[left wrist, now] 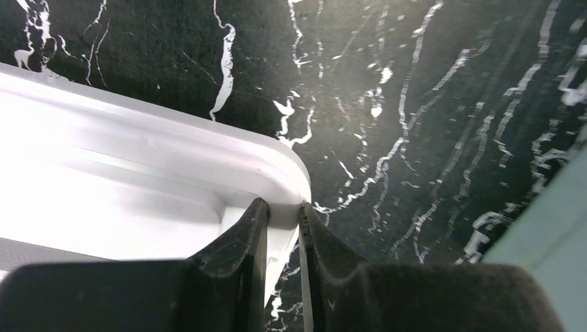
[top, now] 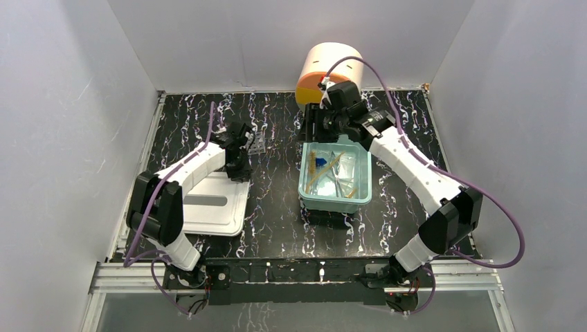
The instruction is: Organize the chemistry lab equipment
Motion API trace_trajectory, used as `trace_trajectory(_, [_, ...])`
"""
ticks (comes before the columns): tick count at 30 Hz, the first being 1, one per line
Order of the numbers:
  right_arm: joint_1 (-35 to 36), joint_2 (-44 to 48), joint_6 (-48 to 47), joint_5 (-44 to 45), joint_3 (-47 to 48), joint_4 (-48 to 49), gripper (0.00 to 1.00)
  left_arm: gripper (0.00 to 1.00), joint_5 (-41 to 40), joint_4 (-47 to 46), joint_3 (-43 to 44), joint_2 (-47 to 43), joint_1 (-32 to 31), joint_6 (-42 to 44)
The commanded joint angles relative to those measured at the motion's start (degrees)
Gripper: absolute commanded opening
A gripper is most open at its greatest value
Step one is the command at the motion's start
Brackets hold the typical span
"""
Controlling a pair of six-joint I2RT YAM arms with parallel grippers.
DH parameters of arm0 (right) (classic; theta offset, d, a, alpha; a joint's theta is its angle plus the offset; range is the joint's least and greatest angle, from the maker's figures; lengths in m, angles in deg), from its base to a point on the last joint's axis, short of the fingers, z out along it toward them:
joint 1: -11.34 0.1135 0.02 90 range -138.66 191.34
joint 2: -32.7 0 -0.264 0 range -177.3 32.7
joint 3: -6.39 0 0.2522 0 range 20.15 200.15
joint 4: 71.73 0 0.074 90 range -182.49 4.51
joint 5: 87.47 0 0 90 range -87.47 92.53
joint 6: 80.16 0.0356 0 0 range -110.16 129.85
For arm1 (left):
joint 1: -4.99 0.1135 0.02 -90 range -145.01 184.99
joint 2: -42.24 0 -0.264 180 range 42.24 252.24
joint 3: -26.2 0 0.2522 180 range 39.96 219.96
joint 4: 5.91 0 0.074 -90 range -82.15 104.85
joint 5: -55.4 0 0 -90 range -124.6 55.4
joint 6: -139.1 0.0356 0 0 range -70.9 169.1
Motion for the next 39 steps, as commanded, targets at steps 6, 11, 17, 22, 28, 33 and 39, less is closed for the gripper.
trace_trajectory(6, [2.6, 1.9, 9.0, -11.4, -10.3, 18.6, 0.66, 0.00, 4.7, 4.1, 5.8, -6.4, 1.3, -3.3])
trace_trajectory(11, [5.8, 3.6, 9.6, -9.9, -19.2, 29.5, 0.74, 0.00, 9.5, 4.0, 5.9, -7.9, 1.9, -8.9])
trace_trajectory(17, [7.5, 4.5, 9.7, -11.8, -25.3, 38.7, 0.79, 0.00, 13.0, 4.8, 7.8, -9.0, 4.1, -11.6])
trace_trajectory(22, [10.2, 1.8, 9.8, -10.6, -24.7, 38.8, 0.79, 0.00, 16.8, 4.5, 8.6, -8.9, 5.7, -12.0])
trace_trajectory(28, [13.0, -3.3, 10.3, -9.8, -21.3, 38.8, 0.78, 0.00, 20.2, 3.6, 8.4, -9.7, 6.7, -14.1])
trace_trajectory(33, [14.5, -7.1, 12.4, -11.1, -19.6, 38.8, 0.80, 0.00, 22.9, 3.0, 8.6, -10.8, 7.9, -16.1])
trace_trajectory(39, [15.1, -11.9, 14.6, -14.4, -16.7, 40.1, 0.83, 0.00, 25.4, 1.8, 7.8, -11.9, 9.2, -17.9])
